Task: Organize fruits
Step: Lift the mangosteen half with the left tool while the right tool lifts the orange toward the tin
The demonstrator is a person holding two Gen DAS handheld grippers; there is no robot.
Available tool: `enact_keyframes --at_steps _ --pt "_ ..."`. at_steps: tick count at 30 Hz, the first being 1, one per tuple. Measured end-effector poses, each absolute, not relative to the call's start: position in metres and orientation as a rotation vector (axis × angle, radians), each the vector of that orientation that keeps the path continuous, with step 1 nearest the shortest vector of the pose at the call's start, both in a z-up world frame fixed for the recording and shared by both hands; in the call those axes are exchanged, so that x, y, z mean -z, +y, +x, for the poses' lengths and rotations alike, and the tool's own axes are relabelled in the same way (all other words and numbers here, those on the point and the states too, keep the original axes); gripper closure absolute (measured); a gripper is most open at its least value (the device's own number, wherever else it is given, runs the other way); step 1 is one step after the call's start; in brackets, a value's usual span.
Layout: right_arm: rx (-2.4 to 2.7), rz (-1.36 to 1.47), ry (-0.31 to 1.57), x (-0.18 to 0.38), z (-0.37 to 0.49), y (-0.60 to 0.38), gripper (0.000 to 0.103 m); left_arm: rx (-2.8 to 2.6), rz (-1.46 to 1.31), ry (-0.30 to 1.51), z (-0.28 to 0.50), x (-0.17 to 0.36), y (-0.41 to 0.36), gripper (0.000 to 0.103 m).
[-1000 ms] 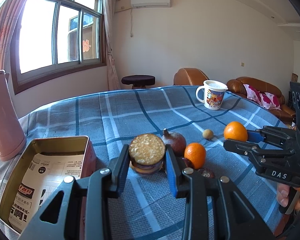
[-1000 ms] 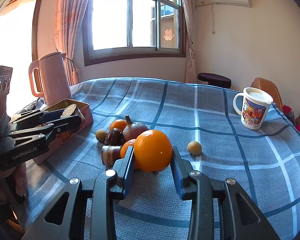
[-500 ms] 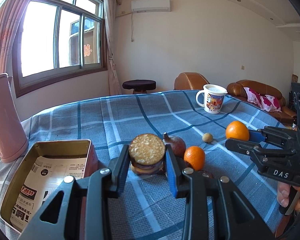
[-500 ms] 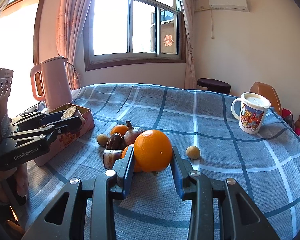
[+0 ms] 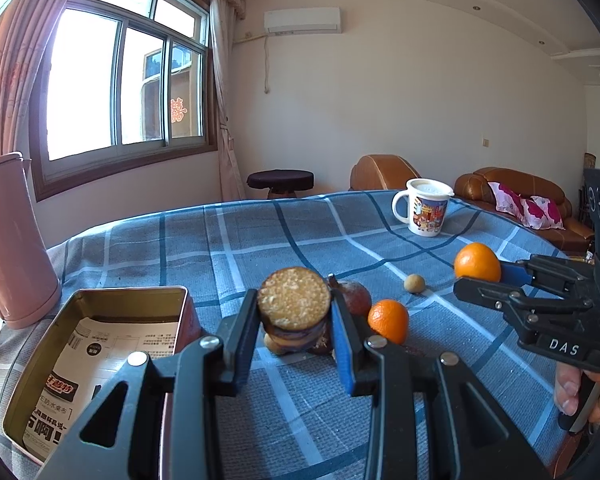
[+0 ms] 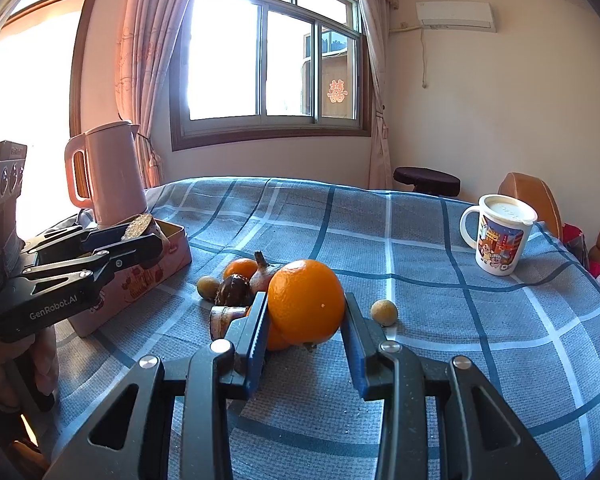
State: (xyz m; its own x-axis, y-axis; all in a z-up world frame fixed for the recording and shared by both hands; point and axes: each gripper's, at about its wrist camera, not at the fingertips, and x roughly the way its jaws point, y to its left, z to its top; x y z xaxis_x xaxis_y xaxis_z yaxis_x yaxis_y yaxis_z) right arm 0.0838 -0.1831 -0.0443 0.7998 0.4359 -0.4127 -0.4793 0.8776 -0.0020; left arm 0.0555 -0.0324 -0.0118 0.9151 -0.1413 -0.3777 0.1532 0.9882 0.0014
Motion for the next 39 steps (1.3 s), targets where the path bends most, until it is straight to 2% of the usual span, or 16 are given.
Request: enact_keyframes --at_steps 28,39 --pt "-0.475 -0.117 0.304 0.037 0.067 -0.184 0.066 0.112 0.054 0.278 0.034 0.005 -0.034 0.067" --pt "-0.564 -0.153 0.298 0.024 0.061 -0.146 0.066 0.055 0.052 0.289 0.027 0.0 -0.01 0.067"
